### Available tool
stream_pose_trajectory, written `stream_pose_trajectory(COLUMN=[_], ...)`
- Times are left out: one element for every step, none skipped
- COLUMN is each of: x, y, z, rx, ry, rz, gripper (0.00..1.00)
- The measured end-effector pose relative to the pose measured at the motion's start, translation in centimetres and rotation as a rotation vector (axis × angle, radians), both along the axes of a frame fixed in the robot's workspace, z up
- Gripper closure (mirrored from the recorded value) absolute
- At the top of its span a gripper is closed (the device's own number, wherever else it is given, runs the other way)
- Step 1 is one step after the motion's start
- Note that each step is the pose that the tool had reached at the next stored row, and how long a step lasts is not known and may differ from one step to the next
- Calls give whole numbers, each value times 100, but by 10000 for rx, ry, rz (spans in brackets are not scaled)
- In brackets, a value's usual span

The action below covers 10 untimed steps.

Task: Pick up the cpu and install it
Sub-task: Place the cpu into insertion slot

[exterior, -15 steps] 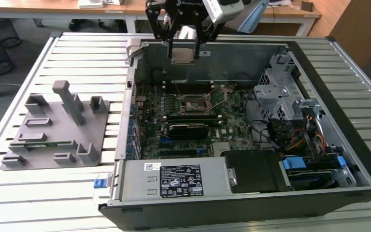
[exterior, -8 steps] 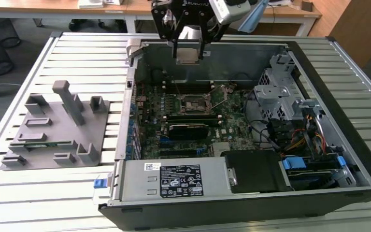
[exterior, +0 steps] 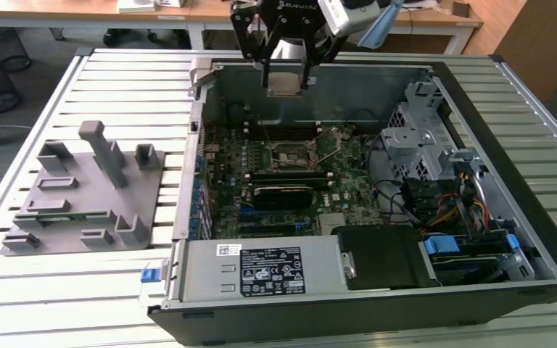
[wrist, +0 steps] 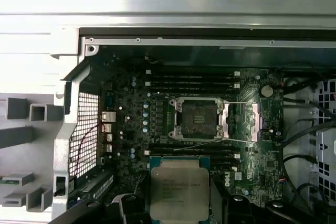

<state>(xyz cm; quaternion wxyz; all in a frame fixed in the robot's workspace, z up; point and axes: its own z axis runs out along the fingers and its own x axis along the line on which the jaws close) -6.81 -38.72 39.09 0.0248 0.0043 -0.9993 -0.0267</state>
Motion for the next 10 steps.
stream_pose_trajectory(x=[1, 1, 2, 3, 3, 3, 3, 3, 2, 3], y=[0, 0, 1, 1, 1, 2, 2, 3, 3, 4], z=[0, 0, -1, -2, -3, -4, -5, -7, -8, -9], rx=[-3, -5, -5, -6, -5, -4, -4, -4, -5, -6], ry=[1, 1, 1, 1, -1, -3, -5, -6, -7, -8], rz=[-10, -60, -149, -295, -452, -593, -724, -842, -968, -1107], gripper=[46, 46, 46, 46, 46, 46, 46, 46, 46, 46])
